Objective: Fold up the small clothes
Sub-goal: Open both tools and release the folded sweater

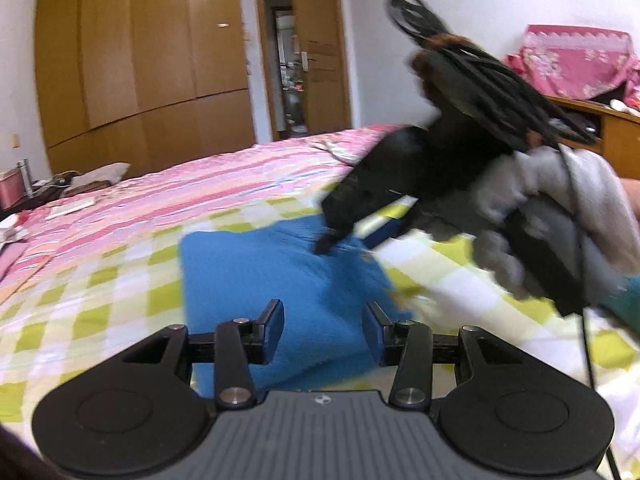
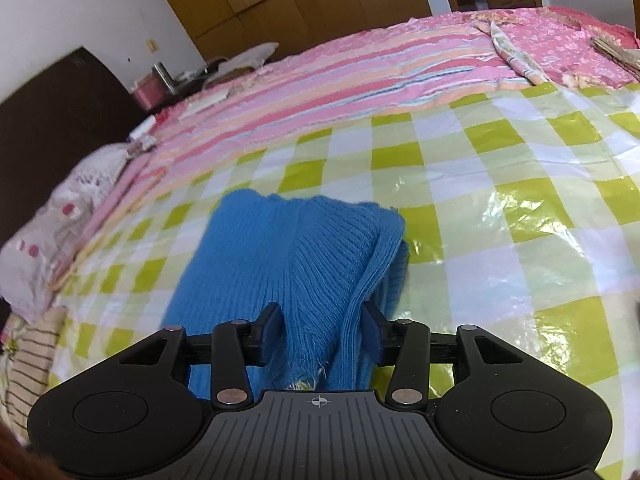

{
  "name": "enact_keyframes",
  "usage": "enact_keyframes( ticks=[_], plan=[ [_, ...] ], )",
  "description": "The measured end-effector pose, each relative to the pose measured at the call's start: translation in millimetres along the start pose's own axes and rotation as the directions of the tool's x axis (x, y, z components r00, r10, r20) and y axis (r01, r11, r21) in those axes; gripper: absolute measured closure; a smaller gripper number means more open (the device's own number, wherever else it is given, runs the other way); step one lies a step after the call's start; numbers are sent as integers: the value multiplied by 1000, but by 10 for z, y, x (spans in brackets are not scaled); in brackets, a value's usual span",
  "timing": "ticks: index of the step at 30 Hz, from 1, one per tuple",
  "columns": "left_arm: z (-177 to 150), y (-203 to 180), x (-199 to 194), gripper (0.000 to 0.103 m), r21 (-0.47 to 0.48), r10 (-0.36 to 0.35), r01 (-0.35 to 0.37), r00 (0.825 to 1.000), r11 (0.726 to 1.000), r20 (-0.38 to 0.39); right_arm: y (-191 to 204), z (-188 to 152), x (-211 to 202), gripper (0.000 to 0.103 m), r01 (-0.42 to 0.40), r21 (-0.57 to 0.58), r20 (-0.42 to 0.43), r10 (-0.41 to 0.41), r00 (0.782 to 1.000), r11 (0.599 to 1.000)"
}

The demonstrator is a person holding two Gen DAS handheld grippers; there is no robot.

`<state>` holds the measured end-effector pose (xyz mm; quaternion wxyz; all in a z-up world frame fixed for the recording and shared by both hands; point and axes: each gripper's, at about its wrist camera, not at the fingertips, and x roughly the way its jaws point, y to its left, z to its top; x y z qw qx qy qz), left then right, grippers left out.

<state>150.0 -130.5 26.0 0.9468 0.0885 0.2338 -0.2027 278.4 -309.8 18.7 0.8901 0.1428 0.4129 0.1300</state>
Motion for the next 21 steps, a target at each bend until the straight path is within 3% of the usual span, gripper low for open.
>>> enact_keyframes(
  ticks=[3, 6, 10, 11, 16, 21],
  plan=[
    [26, 191, 97, 54, -56, 28, -29, 999, 998, -18, -9, -32, 19, 80, 23, -16, -4, -23, 1000, 1000],
    [9, 345, 204, 54, -96, 61, -65, 997, 993, -43, -88, -47, 24, 83, 22, 21, 1, -22, 1000, 1000],
    [-65, 498, 368, 54, -123, 68, -83, 990, 989, -123, -182, -89, 20, 83, 6, 71, 11, -7, 1000, 997],
    [-81, 540, 378, 54, -131, 65, -82, 989, 988, -129, -191, -89, 3, 78, 1, 82, 14, -2, 1000, 997],
    [-94, 601, 305, 54, -134, 67, -81, 992, 988, -107, -161, -23, -164, 71, 4, 101, 61, -10, 998, 995],
    [15, 700, 279, 54, -140, 90, -99, 993, 985, -73, -50, 57, -361, 70, 18, 101, 186, -36, 982, 995]
  ],
)
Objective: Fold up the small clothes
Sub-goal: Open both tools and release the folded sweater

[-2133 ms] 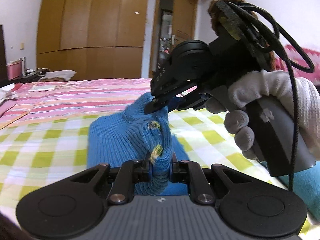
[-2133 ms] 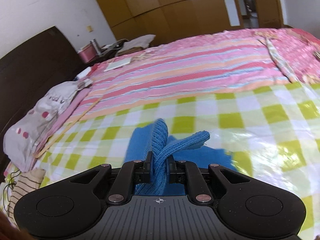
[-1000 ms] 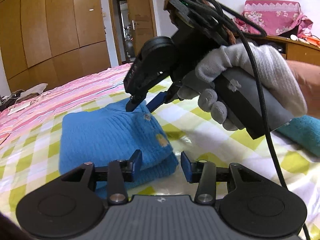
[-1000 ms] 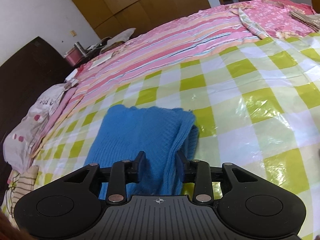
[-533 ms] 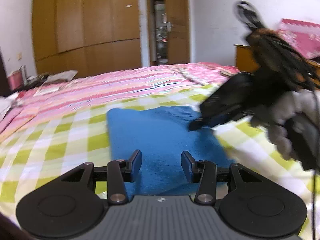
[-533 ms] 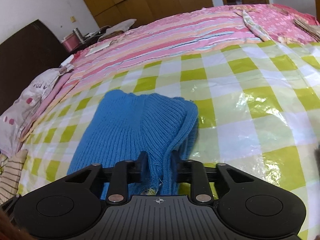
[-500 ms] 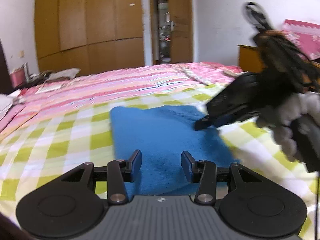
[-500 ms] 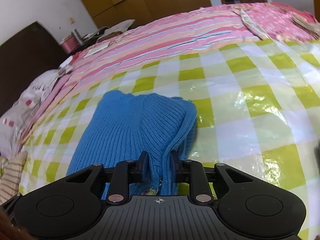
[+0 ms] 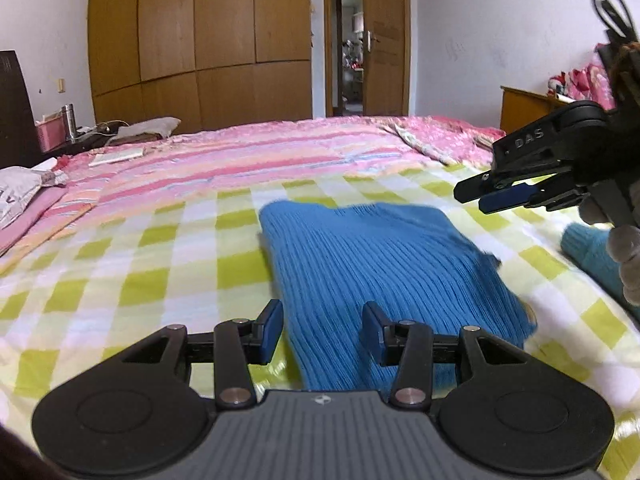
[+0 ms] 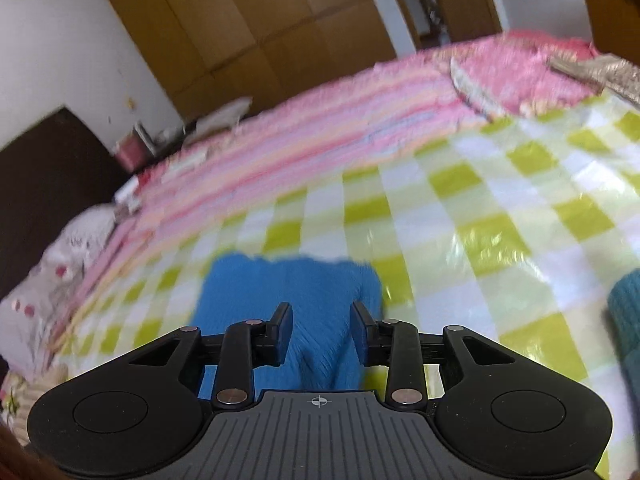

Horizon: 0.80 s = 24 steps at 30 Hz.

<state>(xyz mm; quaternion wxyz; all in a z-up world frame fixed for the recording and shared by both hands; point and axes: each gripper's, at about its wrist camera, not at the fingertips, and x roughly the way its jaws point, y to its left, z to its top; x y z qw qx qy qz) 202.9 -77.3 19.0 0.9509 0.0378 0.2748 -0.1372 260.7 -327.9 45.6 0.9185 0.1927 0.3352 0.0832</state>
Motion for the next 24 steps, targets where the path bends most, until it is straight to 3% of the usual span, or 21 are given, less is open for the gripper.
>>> enact_keyframes(
  ticks=[2, 5, 9, 17, 22, 24],
  plan=[
    [58, 27, 57, 54, -11, 6, -6, 1000, 1000, 2, 58, 9, 21, 70, -25, -12, 12, 25, 1000, 1000],
    [100, 16, 153, 54, -17, 3, -3, 1000, 1000, -3, 174, -40, 162, 70, -49, -61, -35, 47, 998, 997],
    [102, 6, 266, 53, -18, 0, -1, 1000, 1000, -18, 209, -160, 412, 80, 44, -123, -121, -59, 991, 991],
    [48, 73, 340, 47, -59, -28, 25, 997, 998, -65, -37, -210, 487, 79, 52, -54, -130, -59, 990, 997],
    [104, 171, 231, 45, -67, -11, 9, 999, 998, -37, -39, -279, 268, 63, 41, -23, -115, -43, 992, 999],
    [107, 248, 272, 39, -100, -29, 23, 998, 995, -59, -72, -328, 206, 52, 18, 0, -124, -18, 992, 1000]
  ],
)
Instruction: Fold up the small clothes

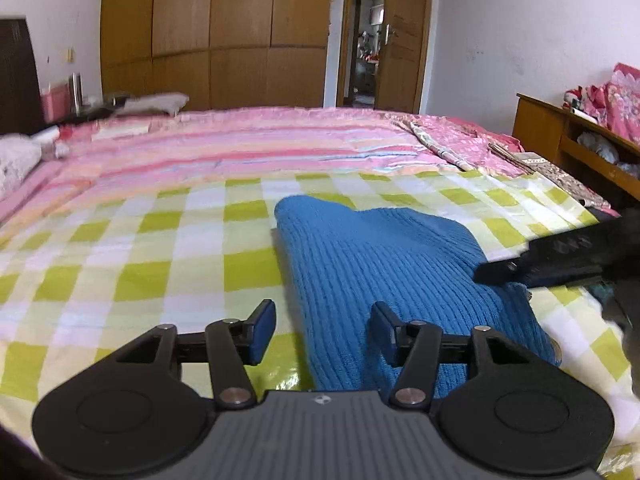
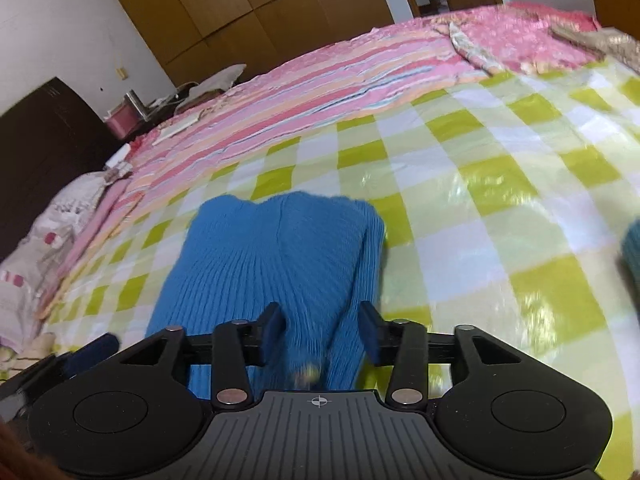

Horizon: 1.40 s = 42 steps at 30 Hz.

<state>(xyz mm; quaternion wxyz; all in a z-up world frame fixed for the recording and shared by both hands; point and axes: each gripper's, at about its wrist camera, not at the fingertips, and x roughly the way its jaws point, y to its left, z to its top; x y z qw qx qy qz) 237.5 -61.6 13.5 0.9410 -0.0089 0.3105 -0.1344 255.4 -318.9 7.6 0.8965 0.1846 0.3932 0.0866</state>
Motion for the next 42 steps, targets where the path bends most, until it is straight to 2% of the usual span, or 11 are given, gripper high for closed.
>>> enact_keyframes(
  ticks=[2, 8, 16, 17, 19, 21, 24, 29, 34, 38, 42],
  plan=[
    [-13, 76, 79, 37, -55, -36, 34, 999, 998, -39, -50, -58, 0, 45, -24, 19, -21, 24, 999, 1000],
    [-60, 206, 233, 31, -156, -113, 101, 991, 983, -66, -253, -115, 126, 44, -113, 138, -43, 120, 992, 984],
    [-121, 400, 461, 27, -301, -253, 220, 965, 928, -76, -342, -117, 308, 44, -206, 218, -29, 218, 976, 954],
    [-124, 393, 464, 28, -297, -263, 230, 962, 927, -73, -333, -124, 315, 47, -210, 218, -29, 222, 975, 953],
    [-117, 361, 446, 40, -288, -291, 258, 954, 922, -77, -307, -137, 315, 55, -214, 220, -30, 226, 974, 952],
    [-107, 313, 382, 41, -269, -294, 263, 953, 927, -81, -283, -140, 298, 62, -222, 222, -34, 235, 971, 949],
    [-129, 285, 223, 44, -244, -298, 270, 951, 931, -85, -225, -170, 216, 67, -239, 207, -45, 253, 966, 949],
    [-324, 224, -292, 45, -161, -304, 287, 948, 944, -94, -99, -394, -38, 69, -283, 174, -85, 301, 950, 943],
    [-681, 145, -730, 45, -114, -287, 273, 947, 955, -145, 1, -844, -322, 69, -291, 171, -131, 314, 940, 941],
    [-834, 108, -844, 45, -102, -261, 248, 952, 964, -158, 19, -1054, -422, 68, -260, 162, -143, 283, 948, 952],
    [-793, 86, -919, 45, -80, -214, 204, 966, 976, -148, 41, -1029, -543, 64, -218, 145, -119, 236, 964, 965]
  ],
)
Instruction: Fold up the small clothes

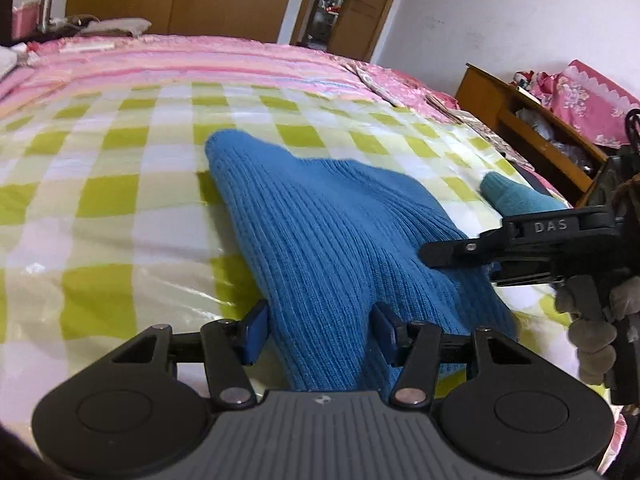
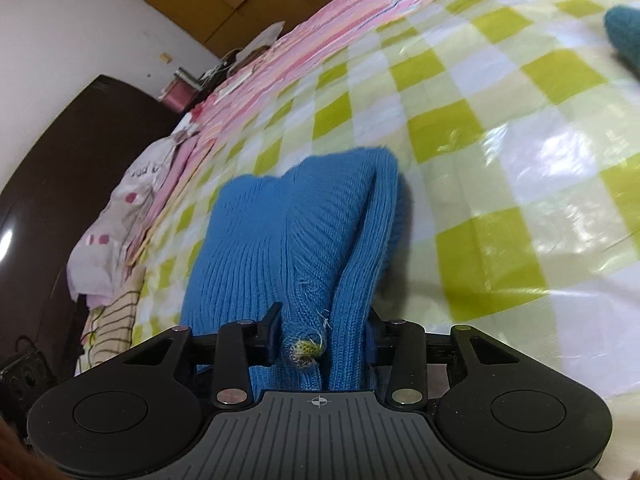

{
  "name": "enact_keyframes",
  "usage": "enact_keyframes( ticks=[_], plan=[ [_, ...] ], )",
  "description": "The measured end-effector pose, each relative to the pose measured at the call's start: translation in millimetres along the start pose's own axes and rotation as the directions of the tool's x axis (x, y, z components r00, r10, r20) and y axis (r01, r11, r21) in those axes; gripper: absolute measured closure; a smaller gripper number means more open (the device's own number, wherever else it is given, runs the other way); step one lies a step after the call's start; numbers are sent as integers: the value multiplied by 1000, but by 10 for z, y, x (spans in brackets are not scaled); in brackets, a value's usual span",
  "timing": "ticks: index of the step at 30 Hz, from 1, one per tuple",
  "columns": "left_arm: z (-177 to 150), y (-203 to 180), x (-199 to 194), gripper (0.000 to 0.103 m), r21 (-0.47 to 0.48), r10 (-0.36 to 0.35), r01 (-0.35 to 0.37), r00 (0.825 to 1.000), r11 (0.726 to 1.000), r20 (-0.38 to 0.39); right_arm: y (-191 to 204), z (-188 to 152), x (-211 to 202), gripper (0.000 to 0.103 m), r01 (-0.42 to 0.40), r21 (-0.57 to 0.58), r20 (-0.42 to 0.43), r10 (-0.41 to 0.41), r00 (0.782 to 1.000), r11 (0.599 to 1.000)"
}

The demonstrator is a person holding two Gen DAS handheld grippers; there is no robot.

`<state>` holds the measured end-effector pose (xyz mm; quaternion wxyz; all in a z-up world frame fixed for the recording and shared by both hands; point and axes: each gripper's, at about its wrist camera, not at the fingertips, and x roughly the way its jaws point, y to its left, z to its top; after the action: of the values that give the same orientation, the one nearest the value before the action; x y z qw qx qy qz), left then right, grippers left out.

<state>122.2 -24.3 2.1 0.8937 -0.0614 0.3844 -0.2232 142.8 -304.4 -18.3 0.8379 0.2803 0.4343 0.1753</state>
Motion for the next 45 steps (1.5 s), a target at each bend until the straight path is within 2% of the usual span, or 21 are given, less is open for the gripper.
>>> enact_keyframes(
  ticks=[5, 8, 10, 15, 18, 21, 28, 31, 38, 45],
  plan=[
    [139, 29, -163, 45, 23, 79, -81, 994, 996, 82, 75, 108, -352, 64, 76, -60, 128, -68, 989, 995],
    [264, 35, -110, 45, 15, 118, -121, 985, 993, 122, 186, 200, -397, 67, 108, -111, 188, -86, 978, 988],
    [355, 3, -32, 45, 21, 136, -140, 980, 990, 144, 266, 264, -330, 71, 112, -144, 198, -82, 977, 983],
    [532, -80, 249, 45, 54, 188, -199, 969, 979, 162, 399, 334, -40, 82, 152, -223, 174, -114, 978, 963],
    [555, -50, 404, 45, 63, 221, -230, 967, 971, 126, 368, 335, 140, 88, 199, -235, 143, -169, 975, 951],
    [532, -5, 495, 43, 57, 227, -233, 969, 971, 94, 259, 315, 266, 93, 239, -234, 127, -215, 968, 942],
    [541, -58, 457, 43, 43, 249, -252, 965, 967, 78, 268, 317, 254, 94, 272, -232, 135, -246, 960, 934],
    [537, -97, 356, 44, 46, 257, -261, 963, 964, 87, 356, 290, 138, 87, 279, -243, 150, -248, 957, 929],
    [440, -165, 196, 44, 39, 266, -270, 961, 962, 80, 524, 54, -130, 85, 284, -285, 158, -247, 956, 916],
    [318, -246, 107, 44, 50, 274, -278, 960, 959, 64, 565, -181, -158, 85, 300, -309, 142, -268, 953, 903]
  ],
)
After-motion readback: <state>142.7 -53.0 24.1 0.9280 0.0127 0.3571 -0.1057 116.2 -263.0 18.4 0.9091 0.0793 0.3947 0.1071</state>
